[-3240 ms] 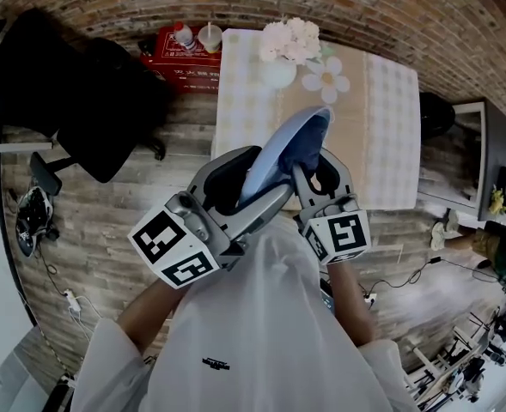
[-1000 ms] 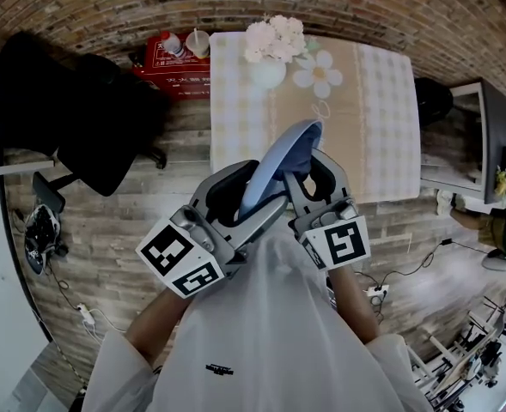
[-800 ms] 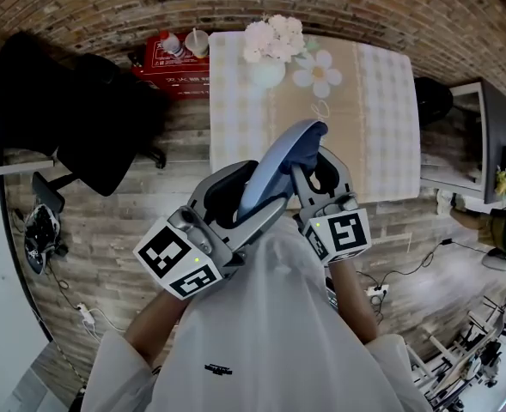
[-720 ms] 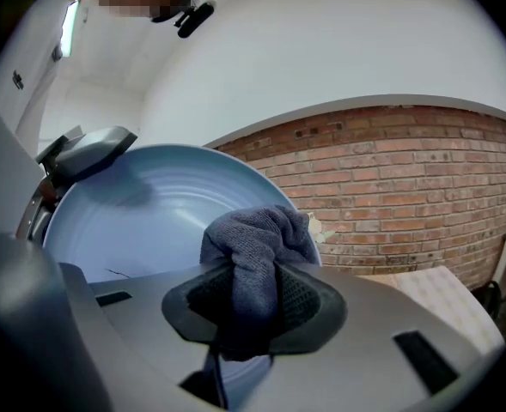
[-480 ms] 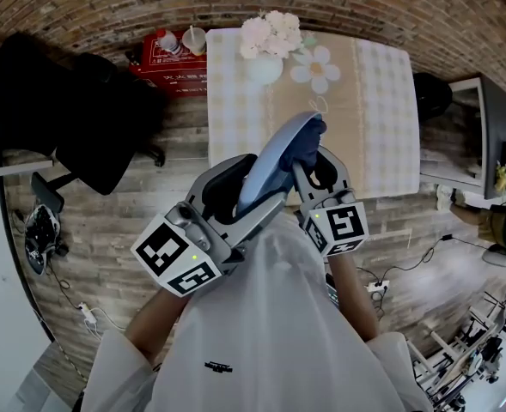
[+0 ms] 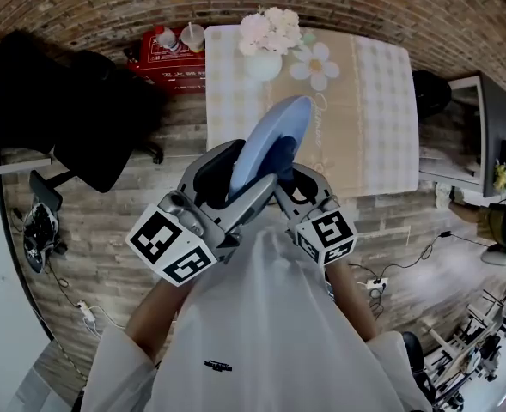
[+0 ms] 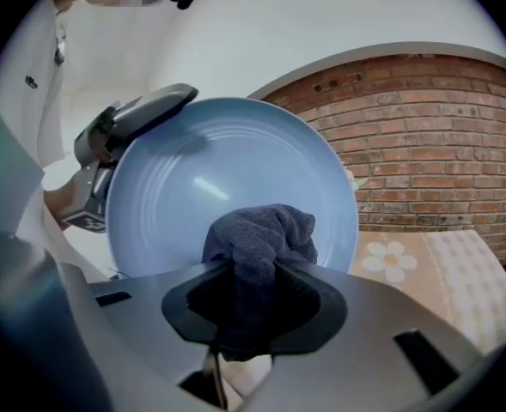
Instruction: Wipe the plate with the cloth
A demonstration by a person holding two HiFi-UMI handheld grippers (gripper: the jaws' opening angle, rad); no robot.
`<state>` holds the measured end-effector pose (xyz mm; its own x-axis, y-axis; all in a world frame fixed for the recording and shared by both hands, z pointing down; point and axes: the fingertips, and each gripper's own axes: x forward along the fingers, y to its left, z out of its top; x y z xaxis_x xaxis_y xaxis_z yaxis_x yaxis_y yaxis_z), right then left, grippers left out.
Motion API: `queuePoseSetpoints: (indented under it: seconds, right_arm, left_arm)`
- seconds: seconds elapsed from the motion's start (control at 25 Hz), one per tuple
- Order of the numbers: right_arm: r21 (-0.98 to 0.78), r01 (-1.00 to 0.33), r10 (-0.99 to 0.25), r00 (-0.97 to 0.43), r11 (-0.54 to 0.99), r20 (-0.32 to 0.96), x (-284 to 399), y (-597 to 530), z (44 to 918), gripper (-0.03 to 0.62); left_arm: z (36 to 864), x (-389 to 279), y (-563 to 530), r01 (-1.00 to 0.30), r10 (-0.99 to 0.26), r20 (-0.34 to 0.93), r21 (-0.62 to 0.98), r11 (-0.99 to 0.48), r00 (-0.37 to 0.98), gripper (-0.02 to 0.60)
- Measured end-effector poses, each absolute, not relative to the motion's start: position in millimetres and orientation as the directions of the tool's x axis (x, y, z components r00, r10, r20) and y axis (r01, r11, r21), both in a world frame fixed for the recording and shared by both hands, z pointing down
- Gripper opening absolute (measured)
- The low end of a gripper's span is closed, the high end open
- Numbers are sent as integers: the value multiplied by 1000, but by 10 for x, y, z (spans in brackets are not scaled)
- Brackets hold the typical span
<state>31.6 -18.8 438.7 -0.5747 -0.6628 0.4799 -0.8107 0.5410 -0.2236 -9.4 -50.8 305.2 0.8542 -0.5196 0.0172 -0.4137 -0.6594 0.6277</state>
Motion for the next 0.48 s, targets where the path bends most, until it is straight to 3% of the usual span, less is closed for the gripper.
queuePoseSetpoints:
  seconds: [0.24, 0.48]
  right_arm:
    - [-304, -628, -521, -771, 717, 366, -31, 131, 4082, 126]
    - [-351, -575, -529, -818, 739, 226, 83, 152, 3641, 126]
  left_arm:
    - [3138, -140, -544, -441, -540, 35, 623, -646, 841, 275]
    - [3155, -168, -506, -448, -540, 44, 618, -646, 840, 275]
